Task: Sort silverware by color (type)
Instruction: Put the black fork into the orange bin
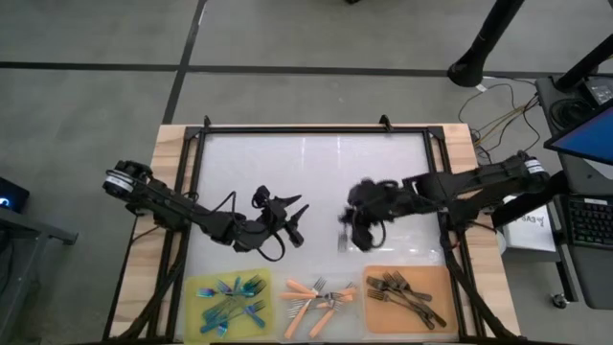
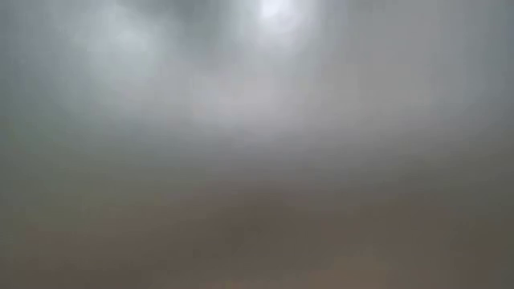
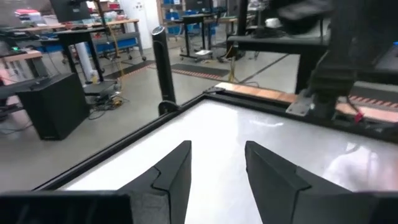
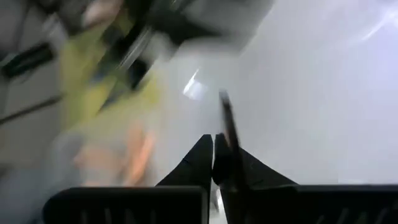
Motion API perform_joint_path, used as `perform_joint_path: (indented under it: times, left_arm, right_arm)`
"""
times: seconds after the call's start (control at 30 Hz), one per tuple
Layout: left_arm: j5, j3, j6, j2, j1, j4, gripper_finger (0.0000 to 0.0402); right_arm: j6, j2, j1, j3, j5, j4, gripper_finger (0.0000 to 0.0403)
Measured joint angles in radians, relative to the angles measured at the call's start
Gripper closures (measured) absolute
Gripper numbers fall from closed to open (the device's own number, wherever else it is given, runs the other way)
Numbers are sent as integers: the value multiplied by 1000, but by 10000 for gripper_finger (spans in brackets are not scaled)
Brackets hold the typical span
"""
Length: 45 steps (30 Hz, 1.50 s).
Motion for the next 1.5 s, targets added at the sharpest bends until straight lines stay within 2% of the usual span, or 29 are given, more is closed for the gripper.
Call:
perform_joint_path:
  times: [0.07,0.1,0.37,0.57,0.87,1.13,1.5]
  left_arm:
    - [-28,0,-5,0,-1,-17,269]
    - [-45,0,-6,0,-1,-19,269]
    - [-173,0,41,-16,-2,-24,269]
    - [-221,0,63,-56,-1,-27,269]
    - [-225,0,55,-65,-15,-25,269]
    - [-225,0,53,-65,-38,-25,269]
    - [-224,0,53,-65,-69,-30,269]
  right_arm:
    - [93,-3,36,9,-124,-79,395]
    - [137,-3,61,10,-151,-104,395]
    - [425,3,294,25,-184,-317,394]
    - [622,4,432,48,-198,-501,394]
    - [881,7,544,53,-352,-730,394]
    - [938,57,539,52,-567,-882,394]
    - [764,262,537,51,-650,-882,394]
